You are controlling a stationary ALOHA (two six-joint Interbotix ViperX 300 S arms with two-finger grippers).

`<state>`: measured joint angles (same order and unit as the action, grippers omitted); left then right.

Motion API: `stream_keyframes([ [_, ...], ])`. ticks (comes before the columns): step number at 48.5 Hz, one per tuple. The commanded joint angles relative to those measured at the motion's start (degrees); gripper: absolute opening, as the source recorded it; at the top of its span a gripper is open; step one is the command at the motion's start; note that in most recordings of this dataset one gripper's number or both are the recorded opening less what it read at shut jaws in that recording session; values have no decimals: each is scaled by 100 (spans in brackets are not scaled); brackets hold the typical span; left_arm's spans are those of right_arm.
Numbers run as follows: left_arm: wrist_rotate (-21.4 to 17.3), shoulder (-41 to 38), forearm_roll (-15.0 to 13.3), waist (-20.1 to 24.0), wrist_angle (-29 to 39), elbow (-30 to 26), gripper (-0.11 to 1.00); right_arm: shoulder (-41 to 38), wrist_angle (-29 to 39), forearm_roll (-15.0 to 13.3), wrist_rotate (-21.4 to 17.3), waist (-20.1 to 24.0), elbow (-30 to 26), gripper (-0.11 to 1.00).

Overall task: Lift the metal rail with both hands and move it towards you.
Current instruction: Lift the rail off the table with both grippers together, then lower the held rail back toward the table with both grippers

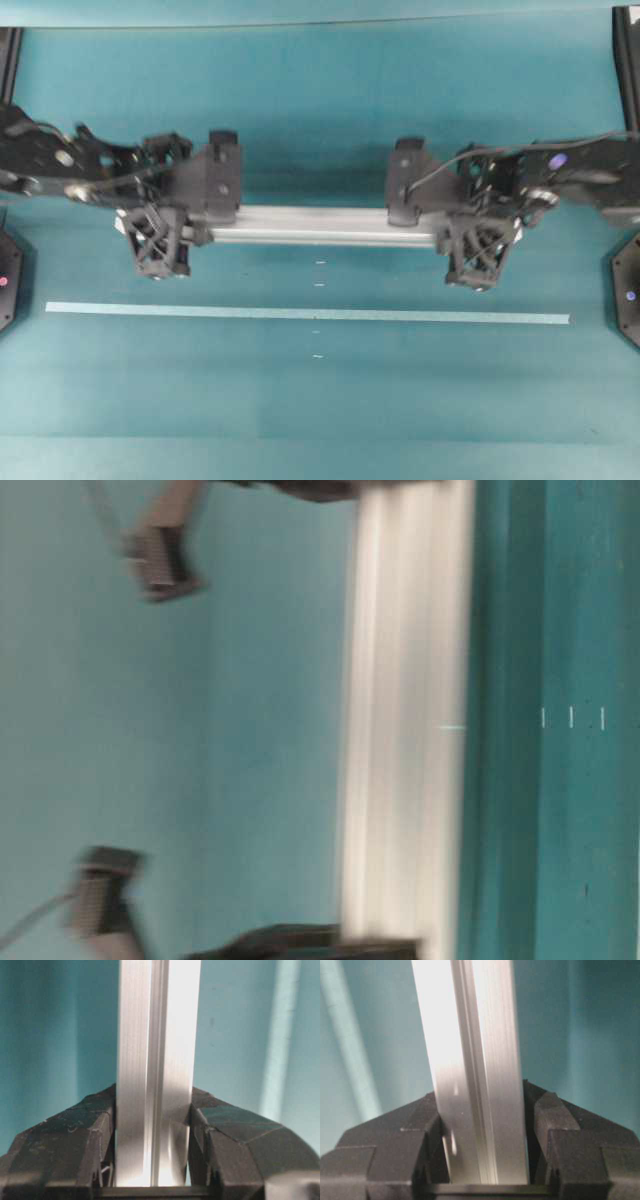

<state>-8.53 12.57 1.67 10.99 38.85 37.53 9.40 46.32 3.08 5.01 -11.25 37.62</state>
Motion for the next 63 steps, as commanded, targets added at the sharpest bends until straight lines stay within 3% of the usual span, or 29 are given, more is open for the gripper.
stream_keyframes([
  [1,62,396,0,-18,422,-352,30,352,492,44,-105,-114,-387,39],
  [10,53,861,0,-9,1125,-844,30,624,1380,88,-211,-105,-888,39],
  [16,53,993,0,-18,1564,-1134,30,650,1978,220,-457,-79,-1397,39],
  [34,202,1125,0,-123,2531,-2083,30,624,3788,220,-1081,-26,-2769,39],
  [48,606,1125,0,-290,3173,-2716,30,589,4324,220,-1485,202,-3612,39],
  [55,633,1099,0,-439,3375,-3103,30,571,4597,220,-1784,343,-3990,39],
  [63,712,976,0,-510,3832,-3586,30,562,4676,220,-1846,360,-4236,39],
])
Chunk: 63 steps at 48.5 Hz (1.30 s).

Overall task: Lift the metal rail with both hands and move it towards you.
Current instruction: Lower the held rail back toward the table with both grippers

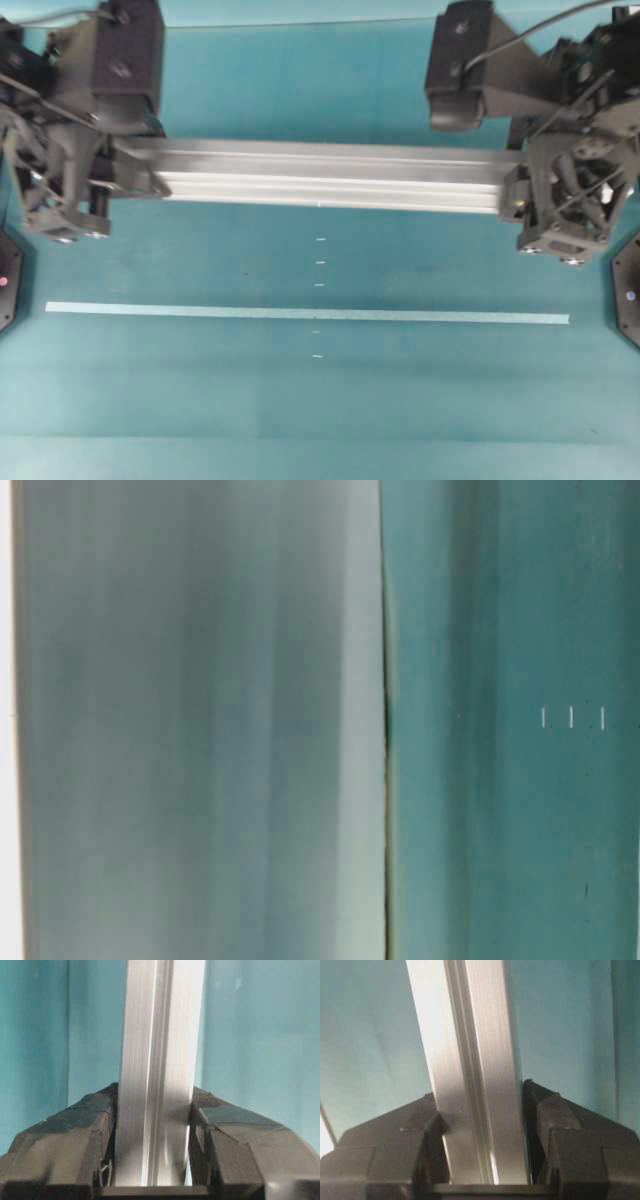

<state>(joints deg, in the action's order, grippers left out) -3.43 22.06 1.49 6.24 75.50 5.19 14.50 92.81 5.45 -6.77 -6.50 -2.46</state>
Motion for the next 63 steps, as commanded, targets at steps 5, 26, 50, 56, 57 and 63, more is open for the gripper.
stream_keyframes([
  [5,334,-114,18,-44,448,-580,30,62,26,-18,-668,-105,-237,39],
  [26,396,-141,18,-70,492,-668,30,53,9,-53,-633,-105,-193,39],
  [50,747,-352,18,-158,413,-123,30,88,-536,-53,-589,-79,721,39],
  [56,765,-369,18,-211,114,413,30,105,-1046,-53,-510,-26,1187,39],
  [57,765,-369,18,-202,35,527,30,105,-1116,-53,-483,-18,1266,39],
  [63,686,-369,18,-211,-563,1151,30,88,-1644,-88,-325,53,1705,39],
])
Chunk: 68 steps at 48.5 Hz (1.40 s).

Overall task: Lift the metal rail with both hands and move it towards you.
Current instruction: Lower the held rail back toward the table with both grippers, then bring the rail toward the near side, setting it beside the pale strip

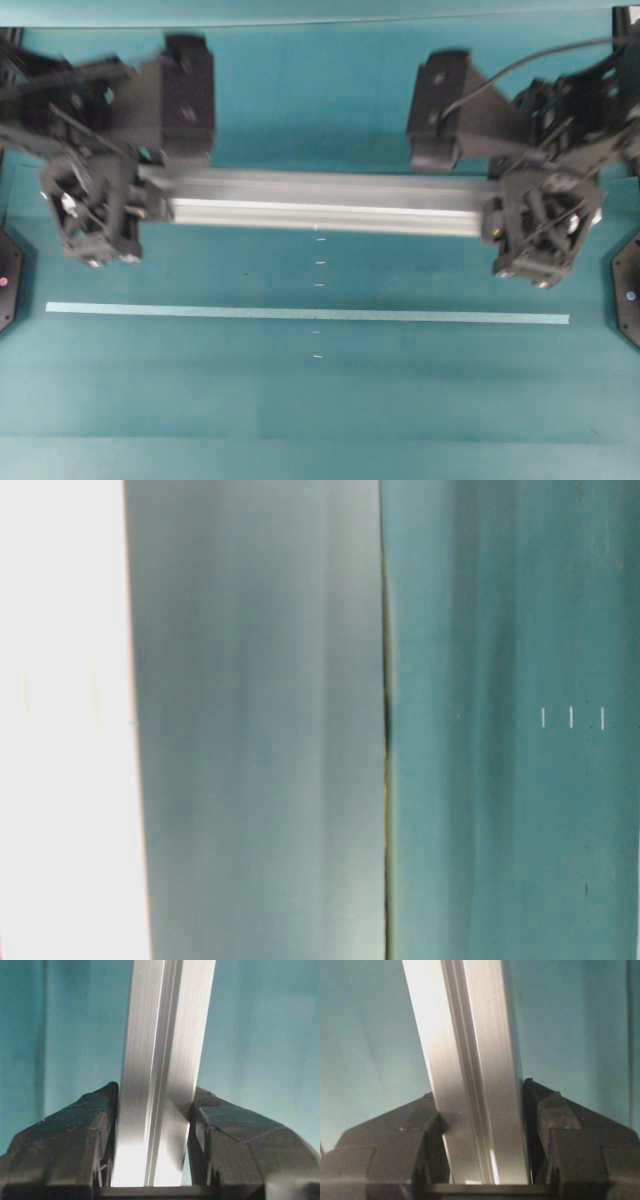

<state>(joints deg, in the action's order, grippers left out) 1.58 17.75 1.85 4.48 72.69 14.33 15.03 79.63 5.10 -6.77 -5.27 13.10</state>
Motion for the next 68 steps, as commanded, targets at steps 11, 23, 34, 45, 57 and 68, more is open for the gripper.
stream_keyframes([
  [11,185,53,-18,-35,-1072,958,30,0,-1327,-62,-62,-44,1081,39],
  [23,237,-105,-18,-18,-1837,1696,30,-70,-2065,-62,0,-9,1775,39],
  [34,281,-387,-18,-35,-2461,2030,30,-396,-2637,-62,0,211,2101,39],
  [45,290,-729,-18,-35,-2795,2285,30,-703,-3357,-220,-9,422,2364,39],
  [57,290,-967,-18,-149,-2997,2364,30,-958,-3691,-229,-44,554,2514,39],
  [68,290,-1116,-18,-220,-3340,2461,30,-1020,-3937,-229,-79,598,2795,39],
])
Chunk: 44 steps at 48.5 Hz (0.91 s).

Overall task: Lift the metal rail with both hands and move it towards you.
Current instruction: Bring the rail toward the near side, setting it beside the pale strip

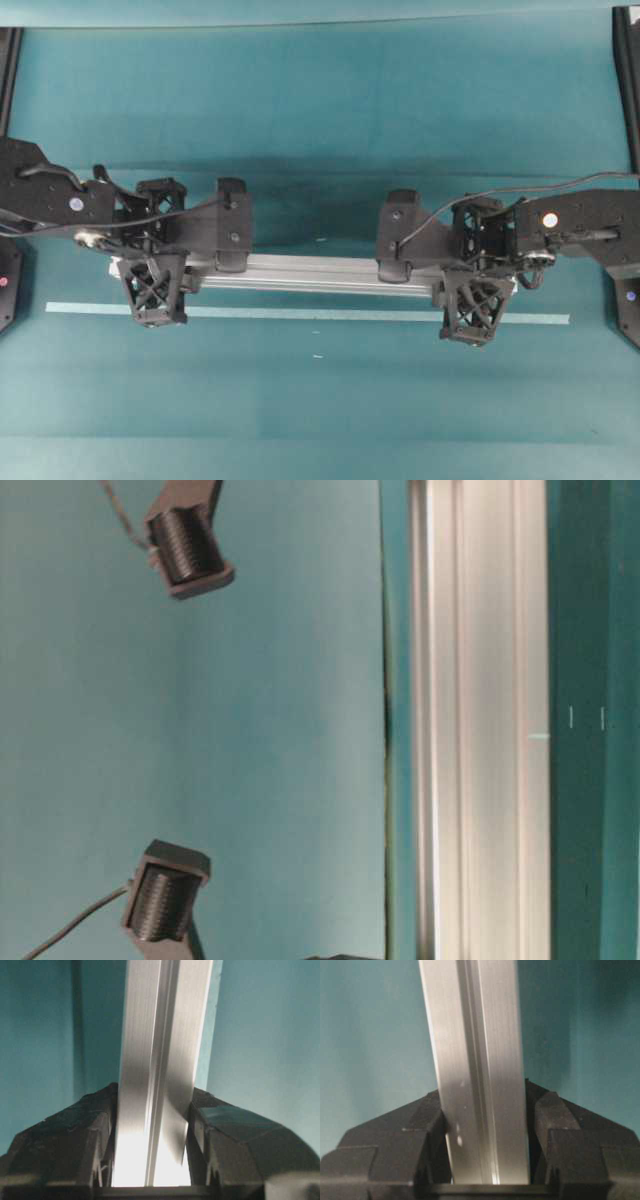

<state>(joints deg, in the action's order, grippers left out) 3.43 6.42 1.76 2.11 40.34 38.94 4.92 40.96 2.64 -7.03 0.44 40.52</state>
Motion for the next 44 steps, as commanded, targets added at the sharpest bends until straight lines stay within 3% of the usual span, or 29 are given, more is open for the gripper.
stream_keyframes([
  [1,105,0,-9,18,-141,9,30,-9,-105,18,-53,26,70,39],
  [44,861,-176,-9,-79,-1116,369,30,-431,-729,35,-70,264,308,39],
])
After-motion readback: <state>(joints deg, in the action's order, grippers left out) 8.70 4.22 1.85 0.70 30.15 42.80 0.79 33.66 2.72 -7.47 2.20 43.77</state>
